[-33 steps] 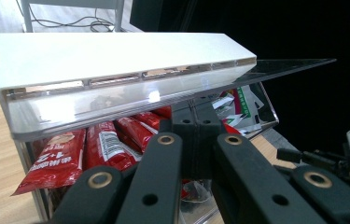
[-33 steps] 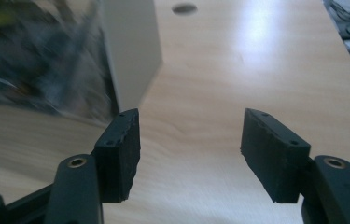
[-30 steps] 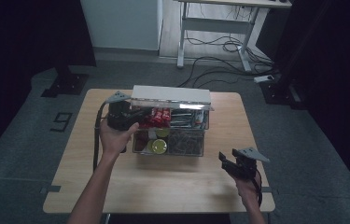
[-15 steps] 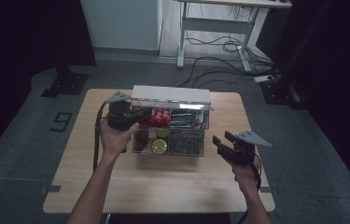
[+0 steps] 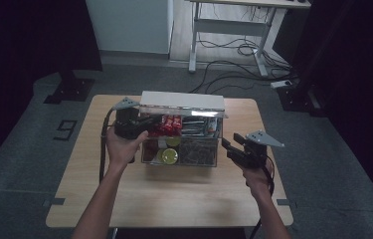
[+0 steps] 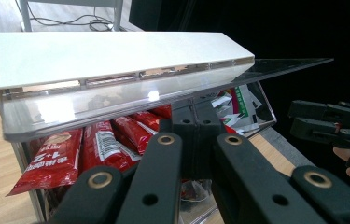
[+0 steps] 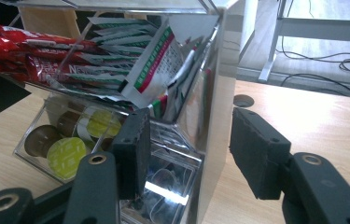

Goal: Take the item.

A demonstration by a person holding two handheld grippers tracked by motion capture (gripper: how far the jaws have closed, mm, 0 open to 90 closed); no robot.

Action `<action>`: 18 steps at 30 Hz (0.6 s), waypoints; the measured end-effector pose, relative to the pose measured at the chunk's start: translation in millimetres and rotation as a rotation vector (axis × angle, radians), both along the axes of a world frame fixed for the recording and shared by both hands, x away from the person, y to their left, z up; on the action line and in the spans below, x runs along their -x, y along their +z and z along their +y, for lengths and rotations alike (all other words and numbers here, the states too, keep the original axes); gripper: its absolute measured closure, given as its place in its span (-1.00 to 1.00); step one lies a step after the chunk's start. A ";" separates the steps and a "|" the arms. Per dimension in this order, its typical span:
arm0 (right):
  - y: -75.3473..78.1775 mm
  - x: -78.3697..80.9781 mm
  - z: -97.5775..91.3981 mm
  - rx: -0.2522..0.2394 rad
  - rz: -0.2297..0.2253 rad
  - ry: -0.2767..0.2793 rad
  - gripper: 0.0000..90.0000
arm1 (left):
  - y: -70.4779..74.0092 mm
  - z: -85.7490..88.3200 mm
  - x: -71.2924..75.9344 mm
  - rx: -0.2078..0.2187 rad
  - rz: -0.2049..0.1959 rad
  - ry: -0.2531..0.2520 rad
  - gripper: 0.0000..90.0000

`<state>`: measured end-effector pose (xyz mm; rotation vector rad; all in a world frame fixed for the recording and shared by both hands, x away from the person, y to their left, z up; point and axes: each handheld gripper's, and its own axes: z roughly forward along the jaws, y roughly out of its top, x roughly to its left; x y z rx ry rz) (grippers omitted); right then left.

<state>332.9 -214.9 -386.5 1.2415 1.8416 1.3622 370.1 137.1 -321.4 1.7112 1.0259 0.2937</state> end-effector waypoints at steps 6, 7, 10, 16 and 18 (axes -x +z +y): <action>7.6 -4.2 6.7 -0.001 -0.007 0.019 0.10 | 0.5 -0.2 -0.4 -0.002 -0.001 0.002 1.00; 8.5 -4.9 8.4 0.002 -0.008 0.024 0.11 | 0.5 -0.3 -0.4 -0.001 0.000 0.004 1.00; 10.7 -6.7 13.5 0.008 -0.010 0.035 0.12 | 0.3 -0.5 -0.3 -0.001 0.000 0.004 1.00; 13.1 -12.1 22.3 0.012 -0.008 0.050 0.16 | 0.6 -0.1 0.2 -0.001 0.001 0.003 1.00; 13.2 -13.8 24.3 0.015 -0.005 0.052 0.16 | 0.7 -0.1 0.0 0.000 0.001 0.004 1.00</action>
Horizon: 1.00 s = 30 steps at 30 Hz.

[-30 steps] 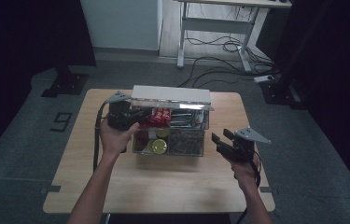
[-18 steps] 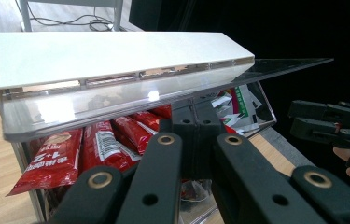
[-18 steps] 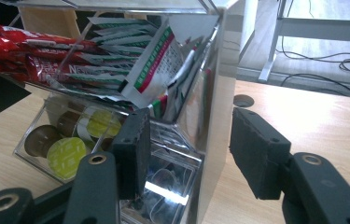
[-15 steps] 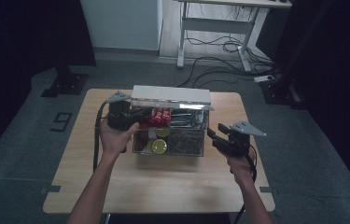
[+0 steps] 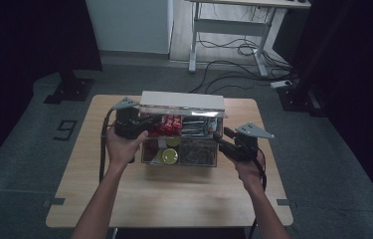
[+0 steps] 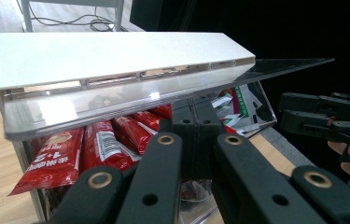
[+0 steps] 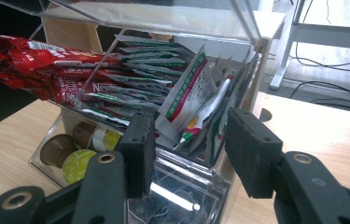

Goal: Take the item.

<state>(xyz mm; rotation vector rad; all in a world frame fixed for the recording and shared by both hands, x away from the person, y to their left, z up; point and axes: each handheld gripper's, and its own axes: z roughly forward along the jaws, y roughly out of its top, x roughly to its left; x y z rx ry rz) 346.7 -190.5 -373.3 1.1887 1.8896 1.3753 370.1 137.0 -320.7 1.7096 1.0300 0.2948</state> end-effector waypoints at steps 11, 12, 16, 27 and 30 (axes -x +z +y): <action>0.6 -11.0 14.9 0.028 0.001 0.013 0.25 | 0.2 0.0 -0.1 -0.003 0.000 -0.002 1.00; 1.1 -11.6 16.1 0.027 0.001 0.013 0.25 | 0.2 0.0 -0.1 -0.003 0.000 -0.002 1.00; 3.3 -15.3 21.2 0.036 -0.004 0.005 0.27 | -0.3 -0.5 -0.2 0.000 -0.001 0.001 1.00; -3.9 -29.8 33.4 0.072 0.007 -0.031 0.39 | -0.8 -0.9 -0.4 0.001 -0.001 -0.002 1.00; -5.3 -31.6 36.2 0.091 0.004 -0.044 0.43 | -1.1 -0.7 -0.4 0.003 0.000 -0.004 1.00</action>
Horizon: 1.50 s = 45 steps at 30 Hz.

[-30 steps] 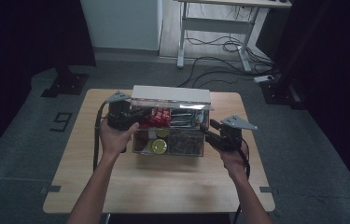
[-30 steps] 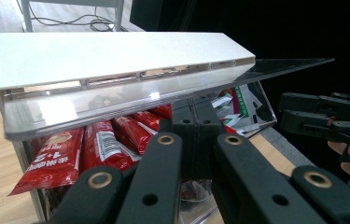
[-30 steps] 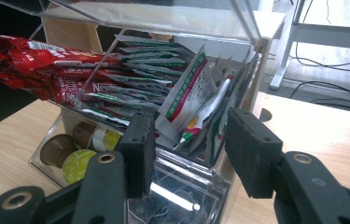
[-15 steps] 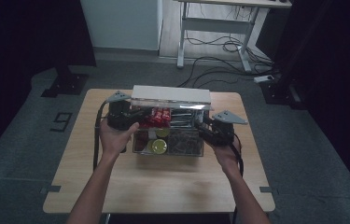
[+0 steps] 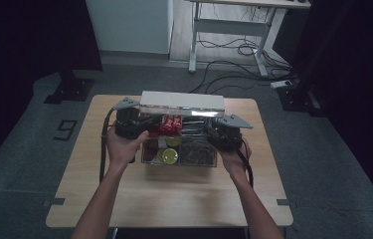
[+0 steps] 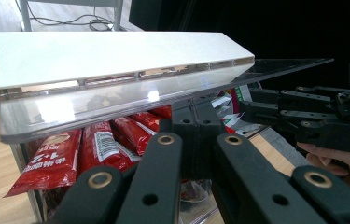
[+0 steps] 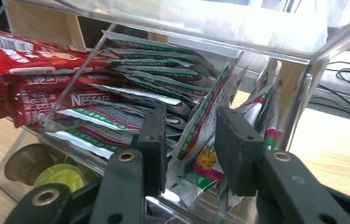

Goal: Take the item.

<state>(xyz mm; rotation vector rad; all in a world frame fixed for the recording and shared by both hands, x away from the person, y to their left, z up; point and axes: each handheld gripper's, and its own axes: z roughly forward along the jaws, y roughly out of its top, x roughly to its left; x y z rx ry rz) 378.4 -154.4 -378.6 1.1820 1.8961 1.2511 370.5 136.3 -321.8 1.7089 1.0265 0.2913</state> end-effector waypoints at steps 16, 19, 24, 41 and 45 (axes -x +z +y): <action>-7.7 -5.8 -6.2 -0.048 0.040 -0.002 0.91 | -0.2 -0.7 0.4 0.000 0.000 -0.002 1.00; -5.7 -3.0 -10.8 -0.083 0.038 0.006 0.92 | -0.2 -1.1 0.3 -0.001 -0.002 -0.001 1.00; 0.3 6.8 -17.5 -0.120 0.020 0.024 0.92 | -0.4 -1.8 0.0 0.001 -0.004 0.000 1.00; 8.2 30.5 -38.1 -0.200 -0.039 0.049 0.93 | 3.8 -1.0 -1.0 0.011 -0.010 0.007 1.00; 11.9 37.7 -42.5 -0.203 -0.064 0.051 0.93 | 5.5 -1.4 -1.2 0.015 -0.010 0.006 1.00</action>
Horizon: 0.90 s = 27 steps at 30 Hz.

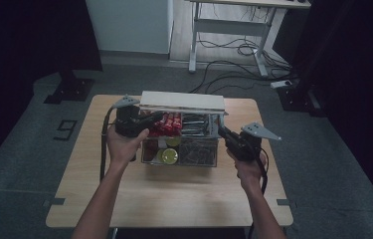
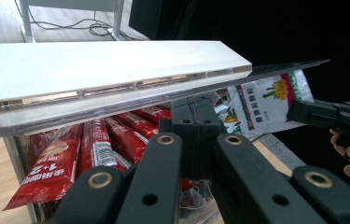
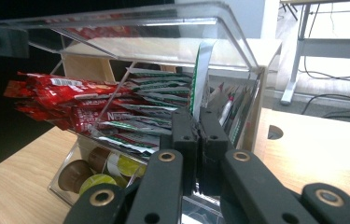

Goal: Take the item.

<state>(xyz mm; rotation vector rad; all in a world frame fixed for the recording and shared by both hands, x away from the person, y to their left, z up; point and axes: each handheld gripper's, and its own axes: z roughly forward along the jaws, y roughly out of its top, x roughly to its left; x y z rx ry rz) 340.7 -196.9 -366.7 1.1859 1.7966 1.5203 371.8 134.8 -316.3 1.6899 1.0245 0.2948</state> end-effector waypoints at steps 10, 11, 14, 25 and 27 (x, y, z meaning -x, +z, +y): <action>3.4 10.2 -11.2 -0.020 -0.025 0.000 0.93 | 0.0 0.8 -0.8 0.003 0.004 0.004 1.00; 3.1 10.3 -11.6 -0.022 -0.025 0.002 0.93 | 0.1 0.9 -0.9 0.002 0.005 0.004 1.00; 4.0 13.3 -13.9 -0.033 -0.034 0.000 0.93 | 0.1 2.1 -1.5 0.003 0.007 0.006 1.00; 11.0 23.9 -28.5 -0.058 -0.066 -0.018 0.94 | -0.6 2.2 -1.7 0.011 0.010 0.007 1.00; 11.8 25.6 -31.2 -0.062 -0.070 -0.020 0.94 | -0.8 1.9 -1.9 0.009 0.011 0.008 1.00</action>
